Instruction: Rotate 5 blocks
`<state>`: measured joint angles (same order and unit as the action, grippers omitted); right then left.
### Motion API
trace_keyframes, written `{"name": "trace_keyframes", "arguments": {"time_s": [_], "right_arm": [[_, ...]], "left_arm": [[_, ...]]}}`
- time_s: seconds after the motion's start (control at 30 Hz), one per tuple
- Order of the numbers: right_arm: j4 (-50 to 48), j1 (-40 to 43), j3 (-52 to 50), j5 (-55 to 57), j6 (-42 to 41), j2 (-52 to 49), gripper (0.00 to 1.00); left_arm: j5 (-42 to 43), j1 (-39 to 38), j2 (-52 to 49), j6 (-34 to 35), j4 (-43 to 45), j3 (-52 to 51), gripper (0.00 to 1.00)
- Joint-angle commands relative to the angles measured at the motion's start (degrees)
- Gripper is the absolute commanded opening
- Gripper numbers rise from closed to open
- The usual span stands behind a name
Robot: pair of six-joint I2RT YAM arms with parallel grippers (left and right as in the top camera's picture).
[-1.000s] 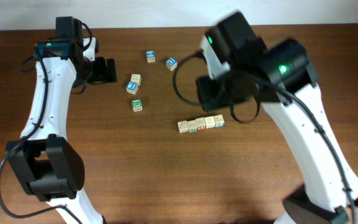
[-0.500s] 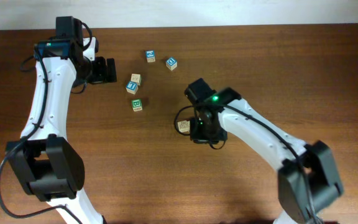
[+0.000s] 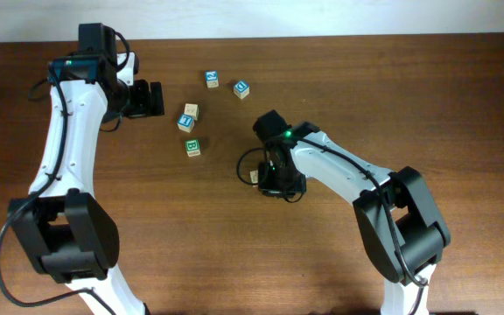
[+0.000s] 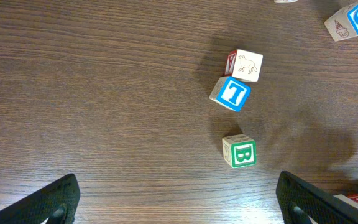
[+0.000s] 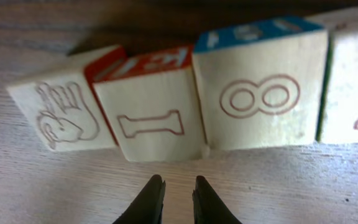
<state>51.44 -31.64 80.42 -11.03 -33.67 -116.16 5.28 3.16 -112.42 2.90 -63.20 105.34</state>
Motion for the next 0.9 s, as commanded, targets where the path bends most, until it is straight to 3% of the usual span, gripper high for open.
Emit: {"name": "trace_keyframes", "arguments": {"time_s": [0.0, 0.5, 0.7, 0.87], "right_arm": [[-1.0, 0.2, 1.2, 1.2, 1.2, 0.3, 0.18], [-4.1, 0.2, 1.7, 1.3, 3.8, 0.4, 0.18], [15.6, 3.2, 20.7, 3.1, 9.9, 5.5, 0.19], [22.5, 15.7, 21.7, 2.2, 18.0, 6.1, 0.22]], "left_arm": [[-0.2, 0.0, -0.5, 0.7, -0.1, 0.9, 0.99], [-0.2, 0.0, -0.5, 0.7, -0.1, 0.9, 0.99], [-0.2, 0.0, -0.5, 0.7, -0.1, 0.9, 0.99], [0.4, 0.0, -0.5, 1.0, -0.1, 0.9, 0.99]]}}
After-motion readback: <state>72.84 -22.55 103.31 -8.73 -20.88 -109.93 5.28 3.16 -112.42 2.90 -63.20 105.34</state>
